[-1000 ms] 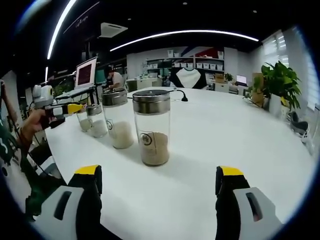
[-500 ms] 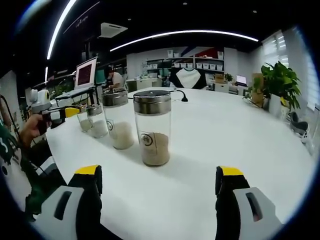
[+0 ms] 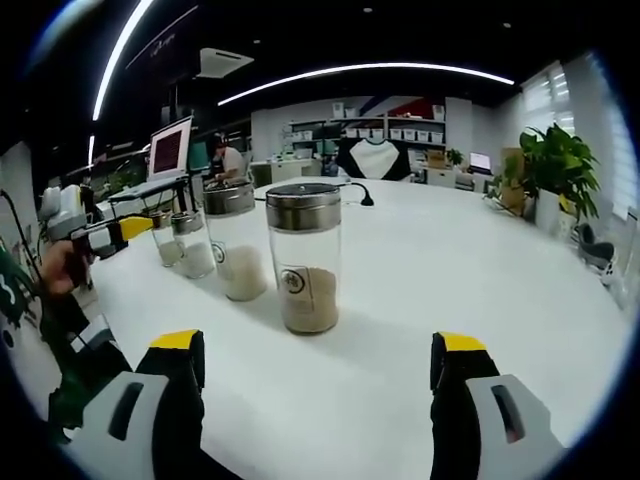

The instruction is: Rotate the seasoning bottle until the label or dispensing opening points toward the visible target arrow and the bottle remains upright within the marked orientation range

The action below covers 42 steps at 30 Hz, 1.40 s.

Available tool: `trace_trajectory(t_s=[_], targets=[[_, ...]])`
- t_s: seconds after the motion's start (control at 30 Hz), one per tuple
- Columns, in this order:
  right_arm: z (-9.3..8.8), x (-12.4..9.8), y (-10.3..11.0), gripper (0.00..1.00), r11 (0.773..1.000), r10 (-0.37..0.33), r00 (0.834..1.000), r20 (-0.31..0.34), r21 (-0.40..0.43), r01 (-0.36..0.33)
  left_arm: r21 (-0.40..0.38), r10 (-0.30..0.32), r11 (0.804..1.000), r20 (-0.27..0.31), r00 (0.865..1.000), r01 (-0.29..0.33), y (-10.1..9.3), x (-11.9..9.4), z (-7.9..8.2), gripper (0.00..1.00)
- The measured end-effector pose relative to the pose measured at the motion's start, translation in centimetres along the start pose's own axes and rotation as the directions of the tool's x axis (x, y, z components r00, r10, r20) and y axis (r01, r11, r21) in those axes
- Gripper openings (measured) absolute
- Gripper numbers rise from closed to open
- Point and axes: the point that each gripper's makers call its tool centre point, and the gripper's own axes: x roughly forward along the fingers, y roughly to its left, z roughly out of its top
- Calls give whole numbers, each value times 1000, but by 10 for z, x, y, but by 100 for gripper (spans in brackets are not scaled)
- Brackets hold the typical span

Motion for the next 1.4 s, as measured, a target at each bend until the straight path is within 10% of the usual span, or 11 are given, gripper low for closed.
trace_trajectory(t_s=[0.2, 0.9, 1.4], targets=[[5, 0, -2, 96, 1000, -7, 1000, 19, -1, 7, -26, 27, 999, 4, 1000, -27, -4, -4, -4, 100], [19, -2, 9, 99, 997, -17, 990, 142, 76, 6, -20, 71, 997, 28, 997, -70, 3, -23, 0, 100], [15, -10, -4, 99, 998, -54, 986, 158, -27, 58, 2, 73, 997, 10, 997, -73, 0, -37, -10, 100]])
